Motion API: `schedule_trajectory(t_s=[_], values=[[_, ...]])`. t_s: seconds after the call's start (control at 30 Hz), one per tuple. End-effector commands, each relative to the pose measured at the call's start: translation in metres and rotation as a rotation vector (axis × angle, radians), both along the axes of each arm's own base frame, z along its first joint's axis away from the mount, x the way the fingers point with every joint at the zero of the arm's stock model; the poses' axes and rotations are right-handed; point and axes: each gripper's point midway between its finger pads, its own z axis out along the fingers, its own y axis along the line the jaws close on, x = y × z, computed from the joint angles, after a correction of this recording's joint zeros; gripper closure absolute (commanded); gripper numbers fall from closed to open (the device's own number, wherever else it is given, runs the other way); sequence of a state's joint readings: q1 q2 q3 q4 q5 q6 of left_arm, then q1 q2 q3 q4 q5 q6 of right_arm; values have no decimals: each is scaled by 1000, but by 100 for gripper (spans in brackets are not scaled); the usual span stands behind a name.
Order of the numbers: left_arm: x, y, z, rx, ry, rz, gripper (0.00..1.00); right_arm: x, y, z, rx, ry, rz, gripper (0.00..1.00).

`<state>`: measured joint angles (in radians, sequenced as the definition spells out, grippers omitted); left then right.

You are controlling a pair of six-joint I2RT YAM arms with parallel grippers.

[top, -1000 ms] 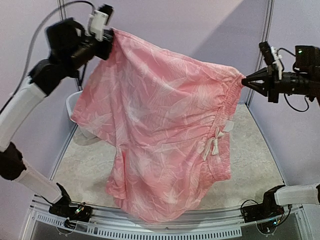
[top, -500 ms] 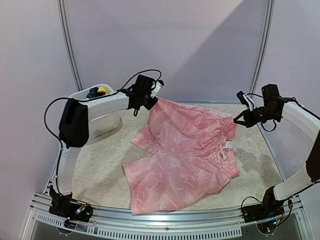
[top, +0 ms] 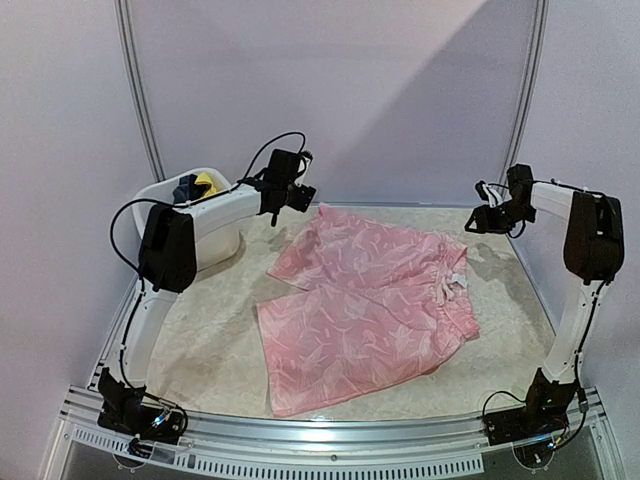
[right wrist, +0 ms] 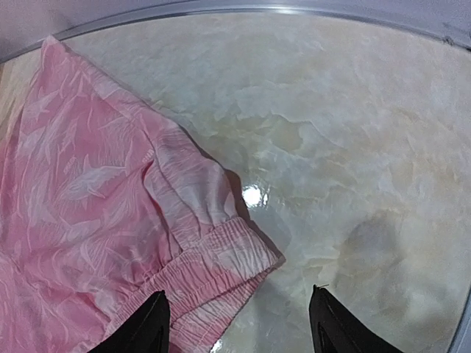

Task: Fold and stack the mixed laundry pile
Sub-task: Flatten out the crumpled shorts at the center of the board, then adjust the flattened shorts at the center of the board.

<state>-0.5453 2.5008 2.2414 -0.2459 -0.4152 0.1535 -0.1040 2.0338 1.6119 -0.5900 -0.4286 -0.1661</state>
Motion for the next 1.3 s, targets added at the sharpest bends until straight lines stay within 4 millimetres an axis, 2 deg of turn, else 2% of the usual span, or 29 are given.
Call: schedule_trajectory(t_s=[0.0,0.07,0.13,0.17,0.27,0.33,0.37,0.43,0.47,0.5,0.57,0.63,0.73,0.9,1.1,1.17,1.27], values=[[-51,-5,56,-10,25,2,15,-4,-9,3,8,34,-98,28],[-95,-22,71,-8,76,-68,15,-22,-7,14,-6,40,-77,27],[-151,-43,78,-1,151,-185,15,-49,-2,22,-23,47,-21,28],[-181,-51,76,16,193,-244,15,-65,2,38,-27,28,9,29],[-256,-52,68,88,295,-333,18,-122,17,55,-62,31,185,35],[-298,-47,59,70,374,-371,20,-160,22,48,-98,59,307,39],[-320,-47,53,32,434,-407,23,-183,26,36,-111,85,396,40],[-354,-42,36,-12,531,-449,26,-221,34,27,-122,104,529,41],[-368,-40,27,-28,574,-466,27,-236,37,21,-133,110,601,41],[-382,-33,9,-24,625,-466,27,-249,40,17,-134,127,644,41],[-403,-30,-12,-40,688,-483,28,-262,45,9,-143,147,714,41],[-421,-33,-30,-47,732,-514,29,-265,51,4,-133,160,761,41],[-433,-36,-49,-15,746,-529,29,-263,58,-2,-90,195,788,41],[-444,-47,-79,-17,767,-540,28,-264,68,-20,-42,274,844,54],[-446,-53,-111,26,800,-536,29,-252,71,-35,-2,313,819,57],[-446,-55,-116,34,806,-532,29,-257,81,-40,16,352,848,59],[-440,-55,-118,55,785,-517,29,-265,83,-51,25,398,863,60]])
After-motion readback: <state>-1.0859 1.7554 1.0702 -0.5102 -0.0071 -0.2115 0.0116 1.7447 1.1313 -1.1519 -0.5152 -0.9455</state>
